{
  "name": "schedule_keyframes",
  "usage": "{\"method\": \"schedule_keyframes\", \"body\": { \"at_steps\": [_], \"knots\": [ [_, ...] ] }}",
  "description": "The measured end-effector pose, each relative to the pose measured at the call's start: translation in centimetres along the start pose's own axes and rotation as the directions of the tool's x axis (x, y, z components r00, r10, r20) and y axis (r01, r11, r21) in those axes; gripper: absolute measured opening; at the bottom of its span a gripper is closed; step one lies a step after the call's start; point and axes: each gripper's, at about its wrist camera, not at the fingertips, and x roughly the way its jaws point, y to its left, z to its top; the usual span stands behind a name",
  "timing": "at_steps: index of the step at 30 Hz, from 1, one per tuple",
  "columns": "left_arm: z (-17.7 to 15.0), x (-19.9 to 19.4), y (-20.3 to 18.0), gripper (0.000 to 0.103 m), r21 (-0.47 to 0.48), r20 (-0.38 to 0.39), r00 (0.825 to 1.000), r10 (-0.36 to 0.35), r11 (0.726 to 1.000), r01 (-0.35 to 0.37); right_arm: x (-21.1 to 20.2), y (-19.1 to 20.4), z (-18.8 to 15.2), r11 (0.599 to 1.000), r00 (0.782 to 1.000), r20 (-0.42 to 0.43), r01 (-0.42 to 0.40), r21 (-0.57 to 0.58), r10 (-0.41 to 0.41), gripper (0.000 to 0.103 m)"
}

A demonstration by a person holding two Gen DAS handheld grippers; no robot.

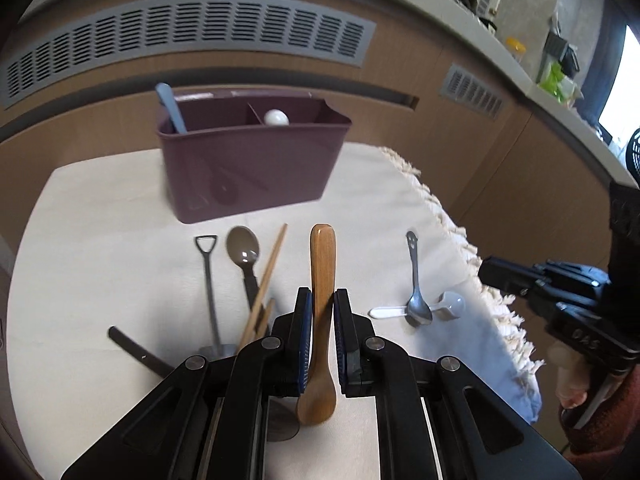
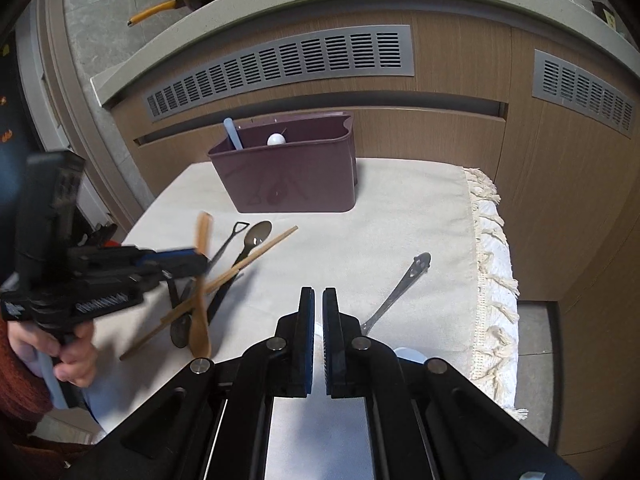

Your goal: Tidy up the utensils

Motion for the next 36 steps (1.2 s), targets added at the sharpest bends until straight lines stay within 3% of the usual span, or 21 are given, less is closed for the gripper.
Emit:
{"method": "schedule_keyframes", "body": {
  "at_steps": [9,13,19,24,28,31,33,36],
  "knots": [
    [-0.1,-1.6,0.5,0.011,-0.027,0.053,0.999,-0.003,1.000,0.005,0.6,-1.7,-1.9,0.999,0.998,-0.052,0.038,0.004,-0.037,0.003],
    [-0.2,-2.5,0.5,0.009,-0.038,0.072,0.997,-0.004,0.999,0.007,0.8,-2.7,-2.7,0.999,0.996,-0.077,-0.035,-0.008,0.034,0.007],
    [-0.1,-2.7,1.5,0.008,-0.063,0.077,0.997,0.008,0.998,-0.004,3.2,-3.8,-3.4,0.997,0.983,-0.169,-0.079,-0.016,0.075,0.011],
    [-0.3,-3.0,2.3,0.007,-0.083,0.091,0.996,0.003,0.997,0.004,6.2,-6.2,-2.9,0.980,0.979,-0.171,-0.081,0.182,0.112,0.013],
    [-0.3,-3.5,2.8,0.007,-0.086,0.103,0.995,0.006,0.996,0.003,9.1,-8.7,-2.5,0.917,0.978,-0.162,-0.059,0.394,0.132,0.015],
    [-0.4,-3.8,3.4,0.007,-0.094,0.108,0.994,0.007,0.996,0.004,10.3,-9.2,-1.9,0.876,0.980,-0.121,-0.085,0.474,0.161,0.021],
    [-0.3,-3.7,3.7,0.007,-0.097,0.108,0.994,0.012,0.995,-0.002,11.0,-8.3,-0.9,0.891,0.985,-0.127,-0.047,0.451,0.116,0.025],
    [-0.1,-3.5,4.2,0.007,-0.107,0.108,0.994,0.012,0.994,0.000,12.3,-6.1,0.8,0.943,0.984,-0.179,0.082,0.324,-0.024,0.025]
  ]
}}
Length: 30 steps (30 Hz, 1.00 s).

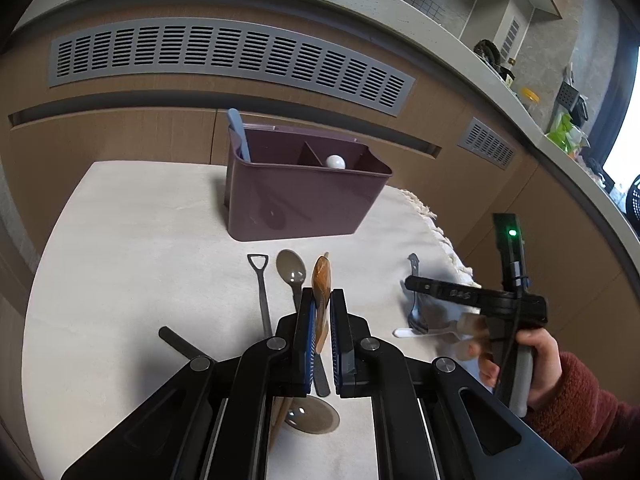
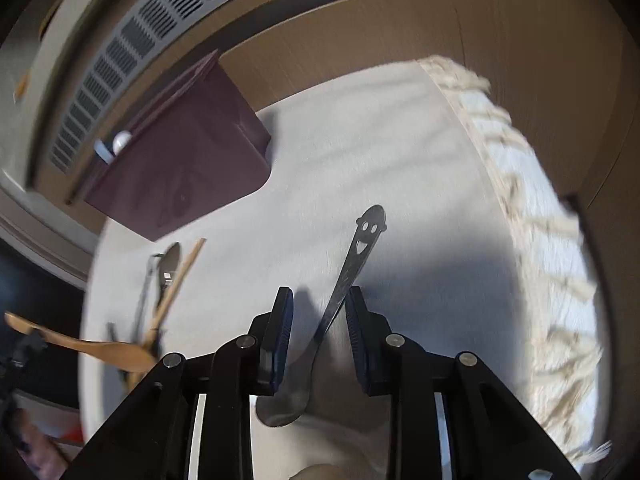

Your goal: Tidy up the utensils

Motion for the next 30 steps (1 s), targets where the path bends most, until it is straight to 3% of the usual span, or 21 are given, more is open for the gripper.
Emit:
{"method": "schedule_keyframes", "body": {
  "at_steps": [4,7,11,13,15,19,22,25,30],
  "knots": [
    [0.3,0.4,0.4,0.007,-0.008,-0.001,1.000,-0.002,1.000,0.002,1.1,2.6,0.9,0.985,0.990,-0.008,0.142,-0.098,-0.143,0.028],
    [0.5,0.7,0.5,0.007,-0.009,-0.003,1.000,-0.002,1.000,0.002,1.7,3.3,1.4,0.976,0.984,-0.010,0.177,-0.129,-0.180,0.031],
    [0.7,0.9,0.4,0.007,-0.002,-0.003,1.000,0.001,1.000,-0.001,2.1,4.1,1.2,0.946,0.981,0.033,0.192,-0.261,-0.190,0.034],
    [0.8,0.9,0.4,0.007,0.002,-0.004,1.000,0.003,1.000,-0.003,1.9,4.1,0.7,0.935,0.983,0.057,0.186,-0.302,-0.177,0.031],
    [0.9,1.0,0.3,0.007,0.006,-0.003,1.000,0.001,1.000,-0.001,1.3,3.7,0.2,0.934,0.988,0.049,0.154,-0.322,-0.146,0.022],
    [1.1,1.3,0.2,0.007,0.013,0.002,1.000,0.002,1.000,-0.002,-1.9,1.6,-1.5,0.945,0.999,0.044,0.036,-0.325,-0.024,0.021],
    [1.2,1.5,-0.1,0.006,0.022,0.004,1.000,0.001,1.000,-0.001,-4.3,0.0,-3.7,0.942,0.995,0.088,0.074,-0.328,-0.047,0.022],
    [1.4,1.5,-0.4,0.006,0.031,0.005,1.000,-0.004,1.000,0.004,-4.5,0.0,-5.5,0.930,0.993,0.080,0.115,-0.349,-0.093,0.022],
    [1.6,0.9,-0.9,0.006,0.051,0.021,1.000,-0.002,0.999,0.001,-4.8,0.5,-6.2,0.942,0.999,0.043,0.015,-0.334,0.000,0.024]
  ]
}}
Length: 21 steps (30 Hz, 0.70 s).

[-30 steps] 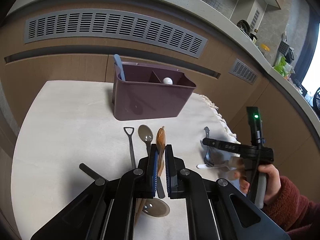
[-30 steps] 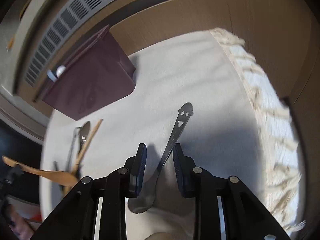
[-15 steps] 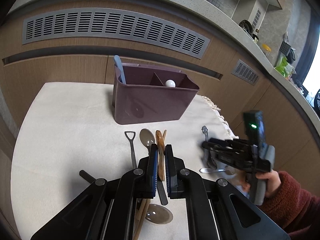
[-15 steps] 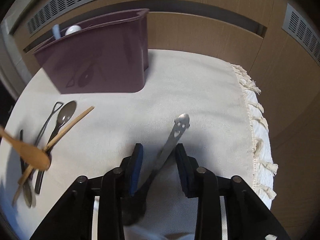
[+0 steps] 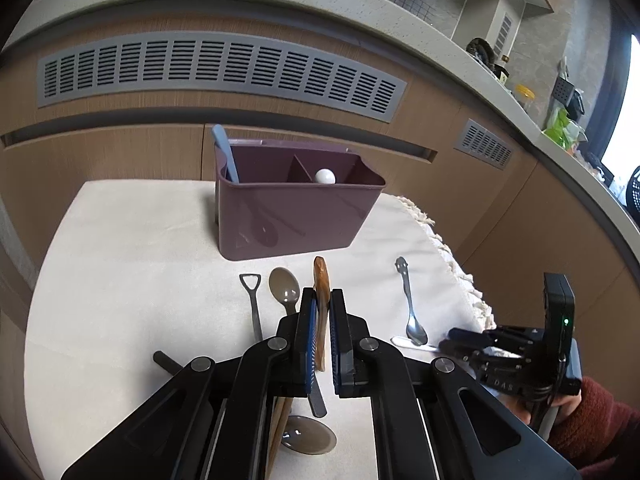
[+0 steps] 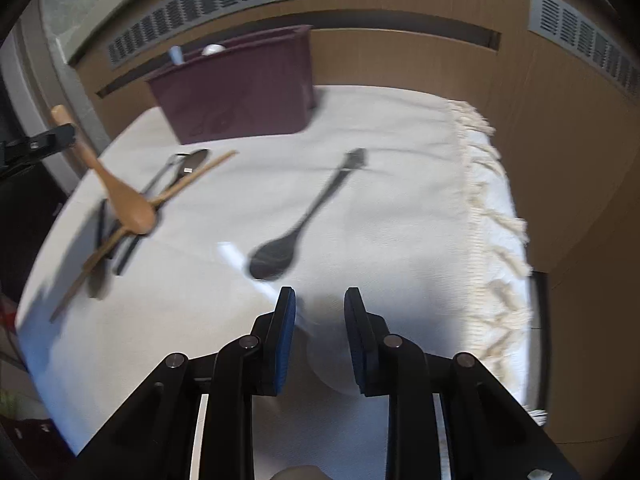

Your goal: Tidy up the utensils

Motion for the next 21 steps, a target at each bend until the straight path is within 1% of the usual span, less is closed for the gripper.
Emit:
{"method": "schedule_keyframes", "body": {
  "at_steps": [1,2,6,9,10,13,15,17,19,20,21],
  "knots": [
    [0.0,-0.1,0.0,0.006,-0.001,0.004,1.000,0.001,1.000,-0.001,0.0,0.7,0.3,1.000,1.000,0.010,-0.020,0.004,0.020,0.024],
    [0.1,-0.3,0.0,0.006,-0.002,0.009,1.000,0.002,1.000,-0.002,-0.2,0.9,0.3,1.000,1.000,0.018,-0.022,0.011,0.021,0.024],
    [0.2,-0.8,-0.2,0.006,0.000,0.020,1.000,0.002,1.000,-0.002,1.5,1.8,2.1,0.994,0.999,0.035,0.031,0.102,-0.034,0.024],
    [0.1,-1.0,-0.1,0.006,0.004,0.021,1.000,0.003,1.000,-0.003,3.5,2.8,2.7,0.986,0.996,-0.026,0.091,0.137,-0.089,0.026],
    [0.1,-1.0,-0.1,0.006,0.004,0.020,1.000,0.003,1.000,-0.004,3.7,3.3,2.8,0.982,0.991,-0.010,0.133,0.138,-0.133,0.026],
    [0.1,-0.9,0.0,0.006,0.000,0.019,1.000,0.002,1.000,-0.002,4.3,4.4,3.0,0.972,0.978,-0.016,0.207,0.113,-0.207,0.029],
    [0.1,-0.9,0.0,0.006,0.001,0.019,1.000,-0.001,1.000,0.001,4.6,5.0,3.3,0.968,0.972,-0.024,0.237,0.080,-0.235,0.030],
    [0.1,-1.0,-0.1,0.006,0.003,0.021,1.000,-0.001,1.000,0.001,4.6,5.2,3.4,0.972,0.972,-0.027,0.234,0.033,-0.233,0.030],
    [0.1,-1.1,-0.1,0.006,0.004,0.022,1.000,0.000,1.000,0.000,4.4,4.9,3.3,0.979,0.978,-0.022,0.205,-0.018,-0.205,0.023],
    [0.1,-1.2,-0.1,0.006,0.004,0.023,1.000,0.002,1.000,-0.002,4.2,4.8,3.2,0.979,0.980,-0.022,0.199,-0.034,-0.200,0.013],
    [0.1,-1.2,-0.1,0.006,0.003,0.023,1.000,0.004,1.000,-0.004,3.7,4.6,3.0,0.975,0.976,-0.015,0.216,-0.055,-0.217,0.001]
  ]
}}
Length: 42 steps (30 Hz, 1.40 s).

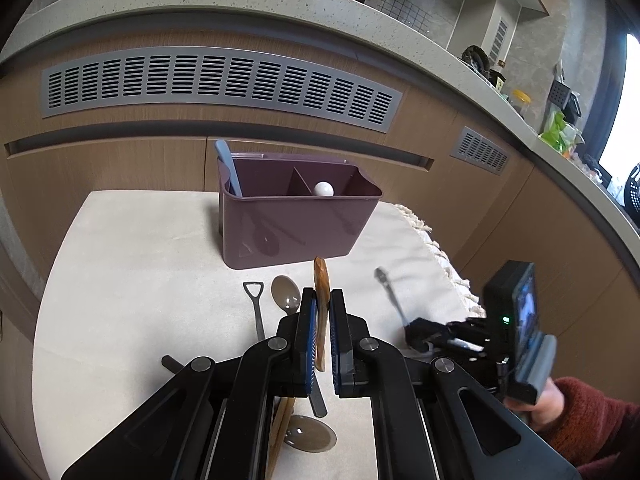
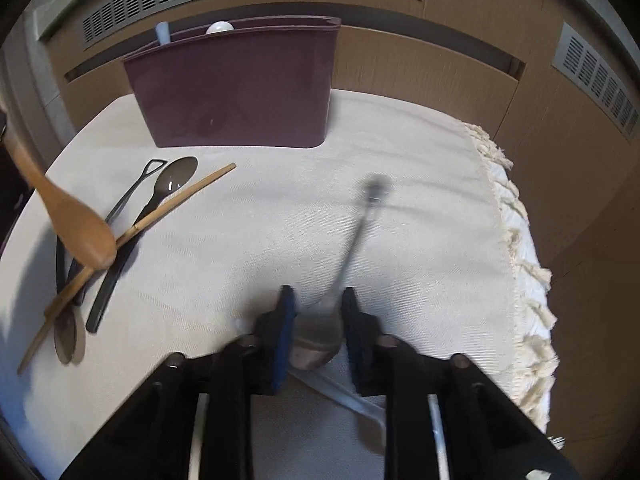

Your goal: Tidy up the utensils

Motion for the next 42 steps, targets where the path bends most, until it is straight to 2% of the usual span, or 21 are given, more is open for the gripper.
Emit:
{"method": "schedule_keyframes", "body": {
  "at_steps": [2,9,12,15,16,17,19,21,25,28,30,31,32,34,38,40,41,42],
  "knots": [
    [0.0,-0.1,-0.1,0.006,-0.002,0.001,1.000,0.000,1.000,0.000,-1.2,-0.3,-0.3,0.999,1.000,0.019,0.018,-0.036,-0.018,0.000],
    [0.1,-0.5,-0.6,0.006,0.009,0.008,1.000,-0.002,1.000,0.001,-6.1,-2.4,0.8,0.997,0.991,0.124,-0.034,-0.069,0.043,0.000],
    [0.0,-0.5,-0.6,0.006,0.006,0.006,1.000,-0.003,1.000,0.003,-6.2,-4.3,1.3,0.987,0.983,0.094,-0.158,-0.010,0.158,0.004],
    [-0.2,-0.4,-0.5,0.006,0.003,0.000,1.000,-0.003,1.000,0.003,-3.9,-5.2,0.6,0.953,0.956,0.009,-0.294,0.068,0.294,0.010],
    [-0.3,-0.3,-0.4,0.006,0.000,-0.003,1.000,-0.002,1.000,0.002,-3.2,-5.1,0.1,0.949,0.953,-0.007,-0.301,0.092,0.303,0.013],
    [-0.3,-0.3,-0.3,0.006,-0.001,-0.006,1.000,-0.001,1.000,0.001,-2.7,-5.0,-0.5,0.953,0.957,-0.021,-0.286,0.105,0.289,0.017],
    [-0.4,-0.1,-0.2,0.006,-0.001,-0.014,1.000,0.001,1.000,-0.001,-1.9,-4.4,-1.5,0.970,0.973,-0.027,-0.227,0.090,0.230,0.017],
    [-0.4,0.1,0.0,0.006,-0.003,-0.020,1.000,0.004,1.000,-0.004,-1.8,-3.8,-1.5,0.979,0.982,0.005,-0.189,0.074,0.189,0.017],
    [-0.3,0.2,0.1,0.006,-0.007,-0.022,1.000,0.008,1.000,-0.008,-1.1,-3.2,2.1,0.981,0.979,0.074,-0.190,0.026,0.187,0.024],
    [-0.3,0.3,0.6,0.006,-0.013,-0.025,1.000,0.015,1.000,-0.015,1.5,-2.7,5.4,0.989,0.988,0.042,-0.150,0.010,0.150,0.024],
    [-0.2,0.4,1.1,0.006,-0.023,-0.031,0.999,0.017,1.000,-0.017,3.8,-2.6,6.9,0.993,0.993,-0.025,-0.119,0.017,0.120,0.025],
    [-0.2,0.6,1.3,0.006,-0.029,-0.036,0.999,0.012,1.000,-0.013,4.8,-2.7,7.3,0.991,0.989,-0.064,-0.129,0.036,0.131,0.026],
    [-0.2,0.7,1.4,0.006,-0.032,-0.041,0.999,0.008,0.999,-0.009,5.1,-2.9,7.6,0.988,0.987,-0.060,-0.144,0.061,0.148,0.027],
    [-0.1,1.1,1.5,0.006,-0.035,-0.047,0.999,0.000,0.999,-0.002,5.3,-2.9,7.9,0.984,0.984,-0.068,-0.159,0.076,0.164,0.031],
    [0.1,1.7,1.3,0.006,-0.028,-0.050,0.999,-0.009,1.000,0.007,5.6,-1.8,8.3,0.985,0.982,-0.085,-0.164,0.044,0.167,0.052],
    [0.1,1.9,1.1,0.006,-0.023,-0.051,0.999,-0.008,1.000,0.006,5.7,-0.7,8.3,0.991,0.989,-0.073,-0.132,-0.037,0.129,0.050],
    [0.1,1.9,1.1,0.006,-0.023,-0.052,0.999,-0.006,1.000,0.005,5.6,-0.5,8.2,0.988,0.990,-0.047,-0.135,-0.073,0.132,0.042],
    [0.1,1.9,1.2,0.006,-0.024,-0.053,0.999,-0.003,1.000,0.002,5.5,-0.5,8.1,0.983,0.988,-0.028,-0.155,-0.095,0.153,0.029]
  ]
}}
